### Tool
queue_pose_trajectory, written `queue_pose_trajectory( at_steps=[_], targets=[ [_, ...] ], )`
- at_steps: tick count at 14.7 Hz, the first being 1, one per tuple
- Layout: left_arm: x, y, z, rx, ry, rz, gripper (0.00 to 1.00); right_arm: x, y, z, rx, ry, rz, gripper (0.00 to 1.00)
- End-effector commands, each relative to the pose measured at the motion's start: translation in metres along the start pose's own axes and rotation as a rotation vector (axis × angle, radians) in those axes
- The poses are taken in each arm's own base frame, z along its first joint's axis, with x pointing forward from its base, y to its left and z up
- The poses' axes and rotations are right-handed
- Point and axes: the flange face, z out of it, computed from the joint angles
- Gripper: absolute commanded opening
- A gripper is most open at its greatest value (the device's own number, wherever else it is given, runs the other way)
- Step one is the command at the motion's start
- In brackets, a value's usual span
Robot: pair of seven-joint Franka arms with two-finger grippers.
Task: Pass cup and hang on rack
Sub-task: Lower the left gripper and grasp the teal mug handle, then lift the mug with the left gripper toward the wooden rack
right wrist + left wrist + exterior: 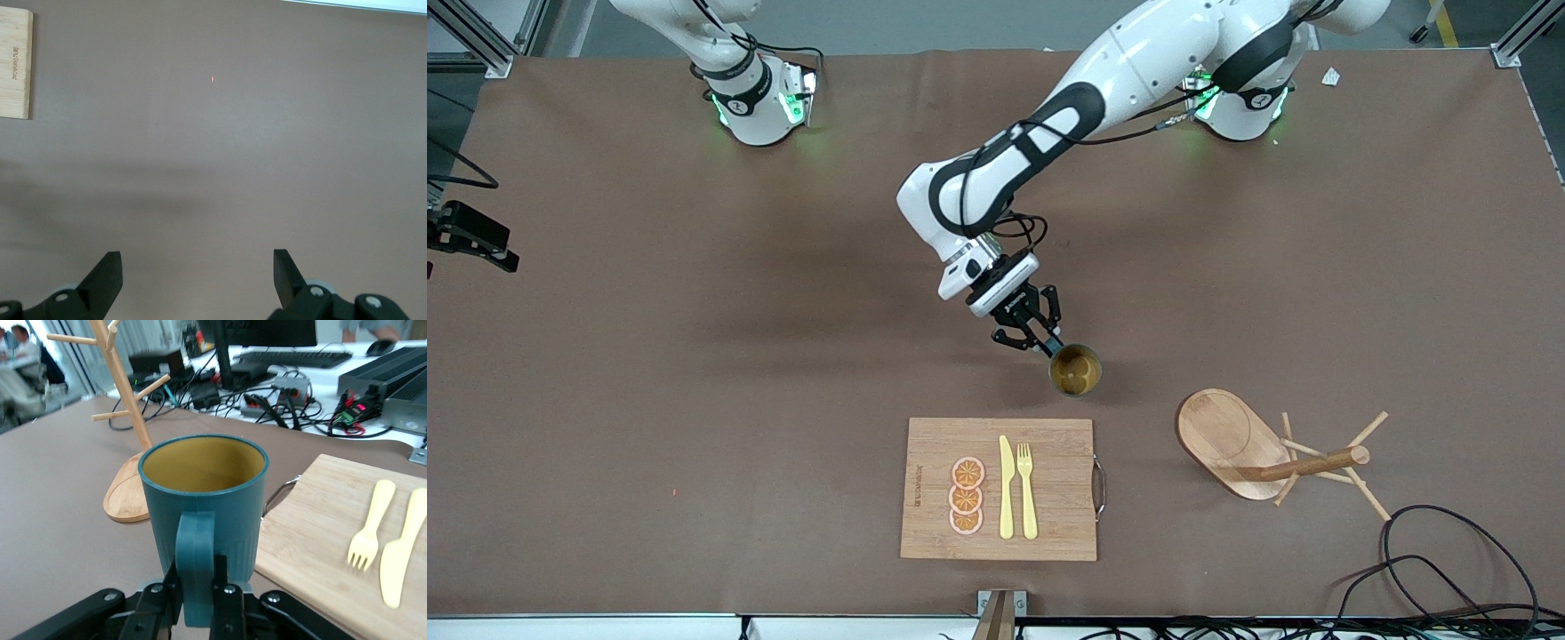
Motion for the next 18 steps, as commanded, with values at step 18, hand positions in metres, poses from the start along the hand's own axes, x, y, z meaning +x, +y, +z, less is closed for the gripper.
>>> queue_pose_trajectory(
  at_steps=[18],
  targets=[
    [0.410,-0.173,0.162,-0.171,-1.301,-0.684,0.00,-0.003,-0.001,-0.001,0.007,-0.014,0.002,1.00]
  ],
)
